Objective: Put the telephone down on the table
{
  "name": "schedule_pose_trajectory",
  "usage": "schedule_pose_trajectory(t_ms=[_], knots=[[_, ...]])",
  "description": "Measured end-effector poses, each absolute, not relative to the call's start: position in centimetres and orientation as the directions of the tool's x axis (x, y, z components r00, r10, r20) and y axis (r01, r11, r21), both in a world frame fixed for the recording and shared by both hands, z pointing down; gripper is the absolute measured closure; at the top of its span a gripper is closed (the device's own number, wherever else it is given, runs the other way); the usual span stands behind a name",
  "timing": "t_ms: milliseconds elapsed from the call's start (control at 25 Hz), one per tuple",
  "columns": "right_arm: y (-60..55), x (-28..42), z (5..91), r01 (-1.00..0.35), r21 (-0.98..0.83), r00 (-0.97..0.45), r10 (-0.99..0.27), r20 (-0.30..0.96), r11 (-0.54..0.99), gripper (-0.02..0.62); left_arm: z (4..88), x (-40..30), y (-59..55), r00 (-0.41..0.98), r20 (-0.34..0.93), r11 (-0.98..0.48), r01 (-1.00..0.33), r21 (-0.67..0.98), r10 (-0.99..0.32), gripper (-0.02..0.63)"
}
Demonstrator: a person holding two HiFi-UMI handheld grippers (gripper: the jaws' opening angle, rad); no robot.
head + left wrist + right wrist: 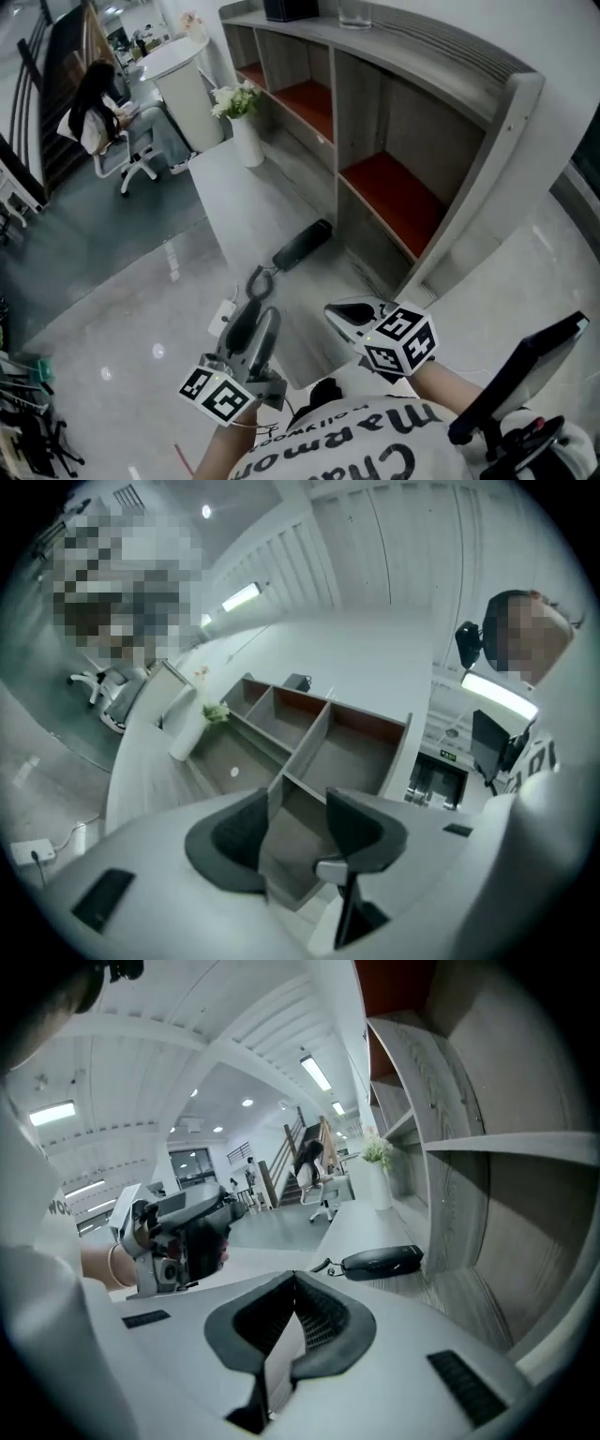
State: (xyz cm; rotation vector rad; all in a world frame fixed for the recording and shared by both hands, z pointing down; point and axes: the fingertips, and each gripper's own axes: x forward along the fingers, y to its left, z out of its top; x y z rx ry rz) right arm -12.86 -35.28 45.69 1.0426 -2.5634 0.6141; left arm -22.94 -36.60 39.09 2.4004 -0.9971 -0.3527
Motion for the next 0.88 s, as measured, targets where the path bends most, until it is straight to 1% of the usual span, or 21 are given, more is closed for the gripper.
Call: schedule_pose_trajectory(t_ms=[40, 120, 160, 200, 240, 360, 440, 640, 880], knots=[[-34.9, -12.5, 45.3, -0.702, -0.264, -0.700, -0.574, 0.425, 0.661, 0.584, 39.1, -23.2, -35.5, 0.674, -0.032, -0.580, -0.608, 0.542, -0.738, 0.423], [-34.1, -11.5, 44.8, -0.677, -0.248, -0.720, -0.552, 0.420, 0.693, 0.584, 39.4, -23.4, -33.2, 0.636, 0.001, -0.542, -0.658, 0.523, -0.772, 0.520], [-33.7, -10.9, 44.6, -0.668, -0.241, -0.726, -0.545, 0.419, 0.704, 0.584, 39.7, -23.4, -32.0, 0.619, 0.019, -0.522, -0.679, 0.516, -0.785, 0.555], [-33.4, -10.3, 44.6, -0.663, -0.237, -0.730, -0.541, 0.418, 0.710, 0.584, 40.1, -23.5, -30.7, 0.602, 0.038, -0.502, -0.697, 0.513, -0.798, 0.582], [-33.1, -9.7, 44.5, -0.660, -0.235, -0.732, -0.540, 0.414, 0.714, 0.584, 40.5, -23.5, -29.3, 0.584, 0.057, -0.479, -0.715, 0.509, -0.810, 0.595], [-32.0, -7.9, 44.3, -0.656, -0.232, -0.738, -0.544, 0.399, 0.718, 0.584, 41.8, -23.9, -25.6, 0.511, 0.112, -0.401, -0.775, 0.488, -0.852, 0.595], [-31.2, -6.7, 44.3, -0.658, -0.215, -0.734, -0.551, 0.398, 0.722, 0.584, 42.1, -23.7, -23.6, 0.479, 0.121, -0.368, -0.791, 0.488, -0.869, 0.595], [-29.0, -4.3, 44.8, -0.654, -0.179, -0.729, -0.550, 0.406, 0.735, 0.584, 41.8, -22.1, -20.3, 0.429, 0.101, -0.334, -0.813, 0.476, -0.898, 0.595], [-25.6, -2.7, 46.1, -0.634, -0.168, -0.739, -0.527, 0.420, 0.755, 0.584, 41.3, -19.6, -16.8, 0.420, 0.084, -0.340, -0.824, 0.454, -0.904, 0.595]])
